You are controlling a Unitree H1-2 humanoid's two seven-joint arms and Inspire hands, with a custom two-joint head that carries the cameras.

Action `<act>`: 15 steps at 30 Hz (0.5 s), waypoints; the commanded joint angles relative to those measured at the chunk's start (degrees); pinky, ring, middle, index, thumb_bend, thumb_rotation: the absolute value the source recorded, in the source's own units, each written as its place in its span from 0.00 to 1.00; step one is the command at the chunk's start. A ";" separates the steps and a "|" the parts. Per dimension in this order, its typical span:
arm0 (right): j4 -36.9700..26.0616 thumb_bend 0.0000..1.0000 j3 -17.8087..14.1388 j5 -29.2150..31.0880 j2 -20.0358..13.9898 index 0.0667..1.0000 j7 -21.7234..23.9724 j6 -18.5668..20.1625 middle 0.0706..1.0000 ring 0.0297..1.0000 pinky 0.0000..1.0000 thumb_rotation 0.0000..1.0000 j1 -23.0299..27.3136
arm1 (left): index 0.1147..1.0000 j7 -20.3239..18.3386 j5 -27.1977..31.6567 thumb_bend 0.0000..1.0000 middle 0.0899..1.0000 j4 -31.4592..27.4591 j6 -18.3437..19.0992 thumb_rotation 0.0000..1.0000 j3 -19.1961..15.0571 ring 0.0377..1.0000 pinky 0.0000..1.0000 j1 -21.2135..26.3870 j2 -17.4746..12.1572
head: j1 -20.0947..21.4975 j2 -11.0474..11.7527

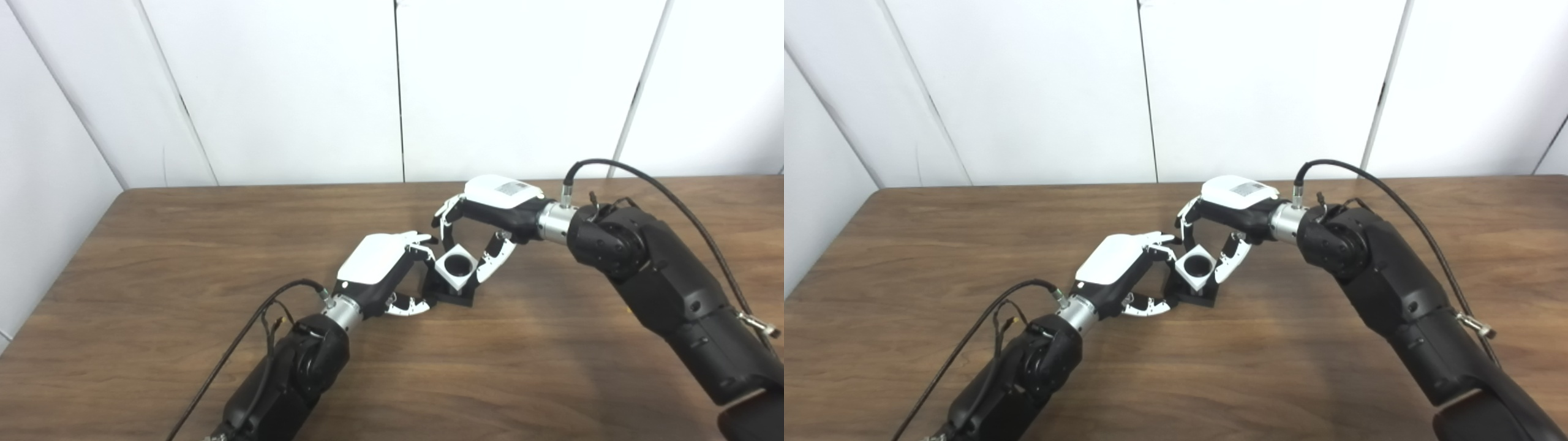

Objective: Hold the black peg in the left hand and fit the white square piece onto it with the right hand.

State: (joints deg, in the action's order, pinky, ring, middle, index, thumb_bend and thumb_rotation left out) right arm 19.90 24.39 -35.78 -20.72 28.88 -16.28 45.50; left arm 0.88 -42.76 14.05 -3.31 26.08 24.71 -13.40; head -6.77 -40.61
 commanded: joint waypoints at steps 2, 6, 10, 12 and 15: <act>-2.11 0.85 -1.36 1.63 -1.29 0.82 1.36 2.40 0.84 0.88 0.82 0.32 2.23 | 0.42 -1.97 -0.76 0.52 0.86 -0.46 0.53 0.06 0.06 0.89 0.86 -0.02 -1.00 | -0.05 -0.15; -2.80 0.97 -2.12 2.74 -1.16 0.95 1.72 3.38 0.89 0.89 0.83 0.38 1.90 | 0.42 -2.06 -0.62 0.52 0.85 -0.21 0.44 0.06 -0.17 0.89 0.87 -0.02 -0.82 | 0.02 -0.17; -2.80 0.99 -2.42 3.40 -1.19 0.95 1.34 2.89 0.90 0.90 0.84 0.41 1.84 | 0.42 -2.16 -0.65 0.52 0.85 0.05 0.41 0.06 -0.24 0.89 0.87 0.10 -0.66 | -0.10 -0.19; -2.72 0.98 -2.53 3.75 -1.23 0.94 1.20 2.70 0.90 0.90 0.84 0.41 1.82 | 0.42 -2.03 -0.64 0.52 0.85 0.19 0.25 0.06 -0.26 0.89 0.87 0.16 -0.61 | -0.11 -0.20; -2.72 0.98 -2.66 4.10 -1.36 0.94 1.13 2.68 0.89 0.90 0.84 0.42 1.81 | 0.42 -2.04 -0.81 0.52 0.85 0.08 0.36 0.06 -0.23 0.89 0.87 0.19 -0.62 | -0.12 -0.25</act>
State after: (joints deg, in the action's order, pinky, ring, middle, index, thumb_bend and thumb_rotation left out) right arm 18.67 22.96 -32.91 -21.29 31.07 -13.19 44.75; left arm -0.03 -42.77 13.63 -3.24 25.71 24.65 -13.40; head -6.86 -40.78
